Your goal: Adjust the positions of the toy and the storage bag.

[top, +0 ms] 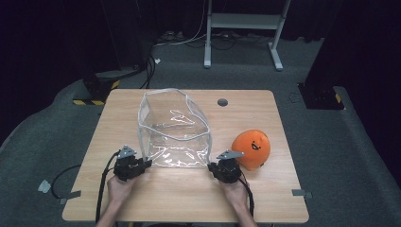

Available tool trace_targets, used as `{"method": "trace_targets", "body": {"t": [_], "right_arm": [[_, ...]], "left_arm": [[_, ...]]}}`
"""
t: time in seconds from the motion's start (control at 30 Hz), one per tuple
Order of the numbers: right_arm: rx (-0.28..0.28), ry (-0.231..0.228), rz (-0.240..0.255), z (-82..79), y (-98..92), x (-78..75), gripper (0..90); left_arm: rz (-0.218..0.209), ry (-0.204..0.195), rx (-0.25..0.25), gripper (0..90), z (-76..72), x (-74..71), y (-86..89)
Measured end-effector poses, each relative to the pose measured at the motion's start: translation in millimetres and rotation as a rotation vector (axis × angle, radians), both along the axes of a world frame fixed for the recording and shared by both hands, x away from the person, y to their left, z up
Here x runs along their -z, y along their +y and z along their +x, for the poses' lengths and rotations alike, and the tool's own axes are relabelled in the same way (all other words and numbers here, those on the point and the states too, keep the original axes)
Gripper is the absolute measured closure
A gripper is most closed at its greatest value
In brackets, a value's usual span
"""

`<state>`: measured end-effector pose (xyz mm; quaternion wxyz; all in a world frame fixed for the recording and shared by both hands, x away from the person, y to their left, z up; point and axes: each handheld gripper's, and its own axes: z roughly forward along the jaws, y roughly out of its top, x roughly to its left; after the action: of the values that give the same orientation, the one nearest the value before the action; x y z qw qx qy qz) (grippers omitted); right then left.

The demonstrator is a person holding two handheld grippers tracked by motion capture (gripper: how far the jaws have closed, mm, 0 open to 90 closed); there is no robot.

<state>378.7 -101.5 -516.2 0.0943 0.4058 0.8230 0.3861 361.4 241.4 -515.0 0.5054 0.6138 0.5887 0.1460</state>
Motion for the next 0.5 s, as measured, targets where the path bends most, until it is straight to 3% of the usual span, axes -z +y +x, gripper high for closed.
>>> {"method": "trace_targets", "body": {"t": [0.1, 0.13, 0.27, 0.37, 0.5], "right_arm": [[0.004, -0.003, 0.000, -2.6, -2.3, -2.7, 66.5], [0.004, -0.003, 0.000, -2.6, -2.3, -2.7, 66.5], [0.009, -0.008, -0.007, -8.6, -7.6, -7.4, 55.2], [0.012, -0.018, 0.001, -16.3, -16.6, -10.5, 50.0], [0.019, -0.041, 0.012, -31.7, -36.6, -14.3, 41.4]], "left_arm": [[0.012, -0.005, -0.007, 58.5, -1.1, -0.6, 1.6], [0.003, -0.008, -0.021, 58.5, -1.5, -0.9, 1.4], [0.028, 0.004, -0.011, 45.8, -6.0, -2.1, 4.8], [0.016, -0.005, -0.034, 40.4, -11.3, -2.0, 9.0], [0.026, 0.010, -0.048, 32.8, -16.3, 0.8, 16.7]]}}
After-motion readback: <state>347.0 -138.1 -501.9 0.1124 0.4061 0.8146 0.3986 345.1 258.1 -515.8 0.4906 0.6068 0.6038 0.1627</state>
